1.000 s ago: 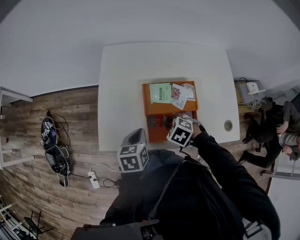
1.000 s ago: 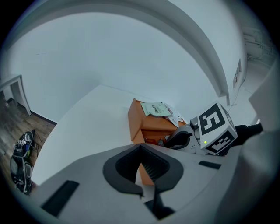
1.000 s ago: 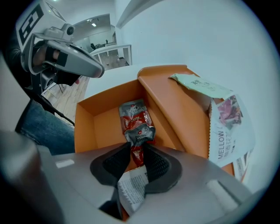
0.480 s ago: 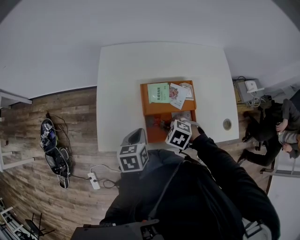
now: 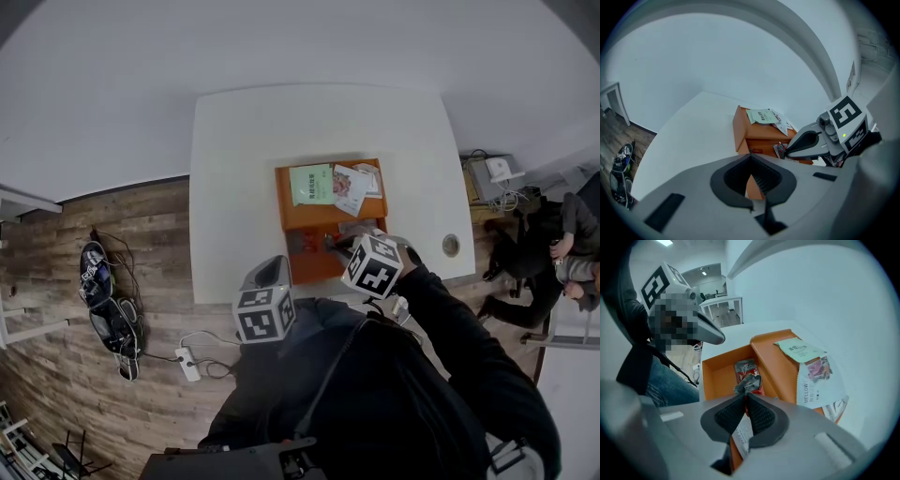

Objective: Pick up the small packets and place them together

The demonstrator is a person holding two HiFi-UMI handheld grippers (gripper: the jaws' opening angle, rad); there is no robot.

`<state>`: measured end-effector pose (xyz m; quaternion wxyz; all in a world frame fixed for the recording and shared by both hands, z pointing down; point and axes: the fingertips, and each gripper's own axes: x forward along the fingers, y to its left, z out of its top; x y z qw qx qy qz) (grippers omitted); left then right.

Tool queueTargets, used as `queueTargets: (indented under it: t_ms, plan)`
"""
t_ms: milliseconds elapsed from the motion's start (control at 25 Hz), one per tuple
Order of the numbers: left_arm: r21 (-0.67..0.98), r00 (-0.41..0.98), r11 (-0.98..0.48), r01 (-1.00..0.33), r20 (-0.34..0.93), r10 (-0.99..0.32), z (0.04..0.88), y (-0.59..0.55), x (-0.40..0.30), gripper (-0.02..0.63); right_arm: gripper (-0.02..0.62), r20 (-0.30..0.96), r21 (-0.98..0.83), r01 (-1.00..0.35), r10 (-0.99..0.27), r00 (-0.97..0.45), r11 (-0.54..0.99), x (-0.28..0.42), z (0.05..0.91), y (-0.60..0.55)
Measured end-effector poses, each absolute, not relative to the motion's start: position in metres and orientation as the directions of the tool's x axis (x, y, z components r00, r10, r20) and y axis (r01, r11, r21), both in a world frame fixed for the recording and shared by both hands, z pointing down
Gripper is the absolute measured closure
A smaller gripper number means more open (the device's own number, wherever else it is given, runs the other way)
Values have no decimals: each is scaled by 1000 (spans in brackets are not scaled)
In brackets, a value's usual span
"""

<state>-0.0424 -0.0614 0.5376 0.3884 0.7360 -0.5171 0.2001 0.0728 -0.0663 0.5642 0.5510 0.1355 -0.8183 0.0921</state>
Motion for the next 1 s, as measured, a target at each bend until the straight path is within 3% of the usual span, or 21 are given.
queueTargets:
  t_ms: [560,1000]
  plan:
    - [364,373,-147,-920,693,-618,534,-61,-48,607,580,823,138,-359,-308,-478,923,55,481,-136]
    - [371,374,-140,-918,692,-618,536,-63,-49,607,580,827,132,-349,-297,-477,928,27,494,-175]
